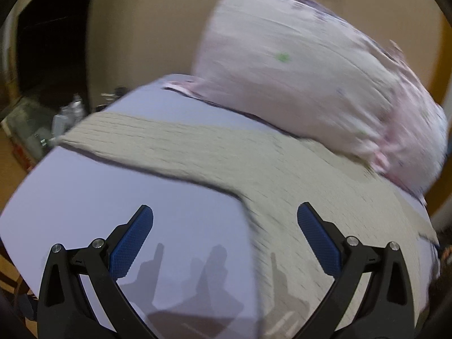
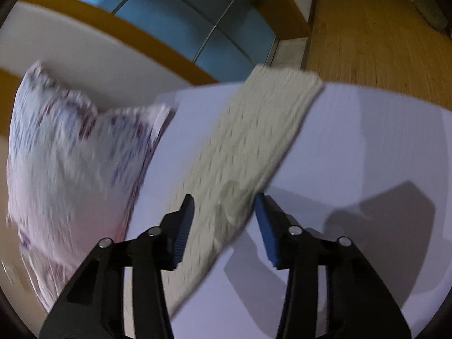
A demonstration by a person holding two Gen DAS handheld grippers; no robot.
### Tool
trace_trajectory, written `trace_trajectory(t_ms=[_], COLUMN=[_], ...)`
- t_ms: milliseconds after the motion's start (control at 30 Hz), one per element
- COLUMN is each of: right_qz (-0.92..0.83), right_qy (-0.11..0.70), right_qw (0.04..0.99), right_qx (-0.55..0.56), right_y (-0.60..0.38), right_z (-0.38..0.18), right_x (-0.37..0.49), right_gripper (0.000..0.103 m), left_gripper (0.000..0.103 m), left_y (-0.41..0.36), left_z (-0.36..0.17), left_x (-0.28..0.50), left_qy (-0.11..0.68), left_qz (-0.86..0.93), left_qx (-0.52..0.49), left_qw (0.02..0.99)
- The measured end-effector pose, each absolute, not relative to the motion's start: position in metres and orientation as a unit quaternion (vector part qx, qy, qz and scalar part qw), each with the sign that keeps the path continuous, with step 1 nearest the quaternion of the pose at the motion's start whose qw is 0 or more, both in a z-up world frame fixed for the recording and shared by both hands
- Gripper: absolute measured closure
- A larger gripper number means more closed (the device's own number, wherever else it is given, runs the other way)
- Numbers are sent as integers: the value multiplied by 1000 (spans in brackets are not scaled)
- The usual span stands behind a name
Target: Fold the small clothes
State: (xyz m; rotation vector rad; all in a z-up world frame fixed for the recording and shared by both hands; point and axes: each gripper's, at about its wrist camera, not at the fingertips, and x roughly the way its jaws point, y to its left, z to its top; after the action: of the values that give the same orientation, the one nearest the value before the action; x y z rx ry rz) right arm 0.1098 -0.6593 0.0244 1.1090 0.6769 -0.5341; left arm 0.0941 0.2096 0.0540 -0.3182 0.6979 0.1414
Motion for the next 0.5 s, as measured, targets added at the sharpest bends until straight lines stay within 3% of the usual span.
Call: trace_trajectory(t_ms=[33,67,167,267,400,500], right_qz=[-251,-255,-268,-240,-84,58], right_qy=[306,307,308,278,250,260], right_qw=[762,760,767,846,929,946], right_qx=[512,513,494,386,260,184], right_y=[-664,-671,-673,-625,-488,-367], right_z=[20,19,23,79,156,179], right_x=[115,121,138,155,184,200], right_gripper=[76,93,94,96,96,96], left_gripper=[1,1,1,1,1,1], left_y=[218,231,253,277,303,313], left_z=[53,53,49,44,39,35], left_x=[96,103,103,102,101,102], left_qy=[337,330,315,302,288,284], left_qz=[77,88,110,123,137,140], left_qx=[-164,-178,-208,-252,-304,-330], left_qw=[924,923,920,911,898,889])
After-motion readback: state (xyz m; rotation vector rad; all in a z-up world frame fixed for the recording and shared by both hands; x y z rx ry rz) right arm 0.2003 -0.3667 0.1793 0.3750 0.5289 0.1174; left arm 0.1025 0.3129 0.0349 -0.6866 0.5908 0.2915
